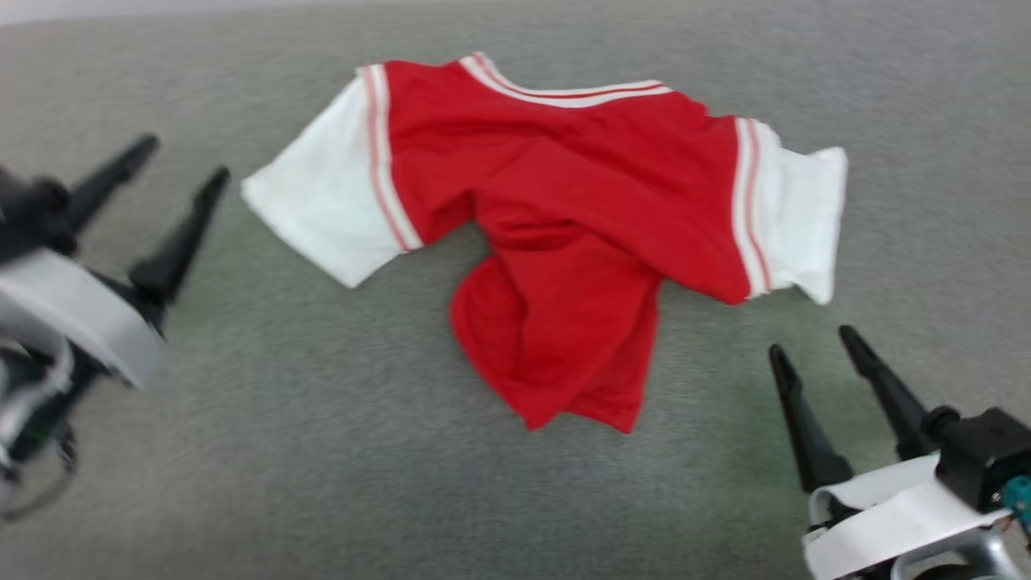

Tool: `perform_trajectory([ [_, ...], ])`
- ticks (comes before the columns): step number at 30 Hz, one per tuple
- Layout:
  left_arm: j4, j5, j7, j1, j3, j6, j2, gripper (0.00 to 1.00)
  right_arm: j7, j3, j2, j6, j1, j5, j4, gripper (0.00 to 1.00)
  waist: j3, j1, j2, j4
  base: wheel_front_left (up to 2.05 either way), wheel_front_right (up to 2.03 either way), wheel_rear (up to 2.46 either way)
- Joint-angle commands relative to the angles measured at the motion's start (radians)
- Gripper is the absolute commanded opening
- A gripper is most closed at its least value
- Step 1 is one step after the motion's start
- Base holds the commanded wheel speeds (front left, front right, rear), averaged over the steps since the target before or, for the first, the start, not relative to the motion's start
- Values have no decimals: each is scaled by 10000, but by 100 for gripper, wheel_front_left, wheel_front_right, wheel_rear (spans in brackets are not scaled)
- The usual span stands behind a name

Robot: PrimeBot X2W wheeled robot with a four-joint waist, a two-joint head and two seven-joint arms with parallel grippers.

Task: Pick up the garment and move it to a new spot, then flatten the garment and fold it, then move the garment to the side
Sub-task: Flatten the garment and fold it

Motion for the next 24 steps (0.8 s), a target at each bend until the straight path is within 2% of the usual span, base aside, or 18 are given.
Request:
perform_trajectory([
  [1,109,-144,128,-344,-176,-22,204,100,-154,53,134,-3,91,-20,30,100,178,0,0,-619,0,0,0],
  [9,1525,-1494,1837,-3115,-2658,-19,1383,100,-1082,416,729,-3,206,72,498,100,812,0,0,-1811,0,0,0],
  [15,2153,-2927,4174,-4763,-4686,-19,2024,100,-1441,599,815,-3,-5,86,799,100,1295,0,0,-2444,0,0,0],
  [19,2201,-3662,5271,-5652,-5532,-10,2374,100,-1637,740,849,-3,-53,124,921,100,1595,0,0,-2739,0,0,0],
  [24,2193,-4298,5922,-6440,-6358,-10,2630,100,-1888,876,864,-3,-67,123,1034,100,1902,0,0,-2956,0,0,0],
])
